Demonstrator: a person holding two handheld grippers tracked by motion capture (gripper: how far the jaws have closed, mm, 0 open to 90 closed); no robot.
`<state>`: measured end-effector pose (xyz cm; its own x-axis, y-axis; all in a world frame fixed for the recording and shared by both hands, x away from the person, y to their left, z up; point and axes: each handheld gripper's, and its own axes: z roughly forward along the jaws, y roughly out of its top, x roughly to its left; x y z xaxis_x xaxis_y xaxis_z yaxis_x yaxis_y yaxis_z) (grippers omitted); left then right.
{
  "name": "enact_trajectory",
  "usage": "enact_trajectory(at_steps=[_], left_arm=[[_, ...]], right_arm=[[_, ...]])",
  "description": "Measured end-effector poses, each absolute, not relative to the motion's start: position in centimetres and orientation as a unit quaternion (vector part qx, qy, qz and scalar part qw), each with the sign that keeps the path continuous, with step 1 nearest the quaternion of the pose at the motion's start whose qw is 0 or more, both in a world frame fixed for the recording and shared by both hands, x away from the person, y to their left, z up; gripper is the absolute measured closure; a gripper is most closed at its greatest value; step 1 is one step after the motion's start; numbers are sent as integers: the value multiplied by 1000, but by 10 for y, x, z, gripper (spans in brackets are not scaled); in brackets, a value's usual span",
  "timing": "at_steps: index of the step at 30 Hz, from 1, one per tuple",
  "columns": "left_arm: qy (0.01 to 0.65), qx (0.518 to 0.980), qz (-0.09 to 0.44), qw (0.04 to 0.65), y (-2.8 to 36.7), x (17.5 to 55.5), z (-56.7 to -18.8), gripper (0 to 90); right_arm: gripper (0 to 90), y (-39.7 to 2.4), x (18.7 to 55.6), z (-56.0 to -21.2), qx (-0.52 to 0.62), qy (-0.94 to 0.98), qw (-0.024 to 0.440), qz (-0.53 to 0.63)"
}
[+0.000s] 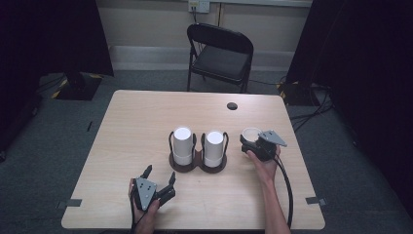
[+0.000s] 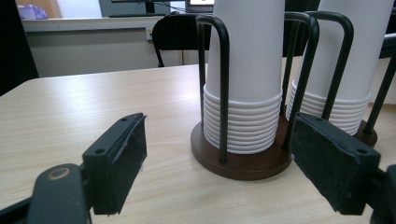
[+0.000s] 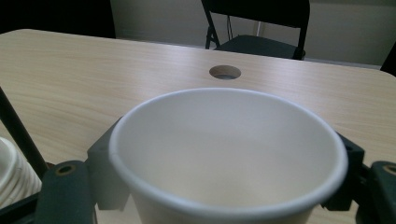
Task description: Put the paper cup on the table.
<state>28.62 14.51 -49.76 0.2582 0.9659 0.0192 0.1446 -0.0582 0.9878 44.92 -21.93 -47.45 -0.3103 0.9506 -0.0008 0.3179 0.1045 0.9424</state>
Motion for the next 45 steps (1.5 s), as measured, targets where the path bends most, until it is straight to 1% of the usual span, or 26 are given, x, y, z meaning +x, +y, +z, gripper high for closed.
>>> enact_trajectory(at_steps=[4,9,20,23,29,37,45], left_arm=[[457,606,410,506,143,286,-498,188],[461,605,402,509,145,286,-498,188],[465,595,407,514,146,285,-498,173],[466,593,409,515,146,285,-498,173],[470,591,409,512,146,285,-498,174],[469,592,407,514,146,285,-498,174],[472,591,408,512,146,286,-498,174]], right_arm=[[217,-219,450,-477,482,663,335,465],[215,-216,447,-480,475,667,332,469],[216,-223,437,-486,487,661,333,465],[203,-224,437,-486,490,662,329,462],[143,-225,436,-487,495,667,316,458],[137,-230,433,-491,504,668,297,459],[133,-232,424,-487,505,677,296,447]])
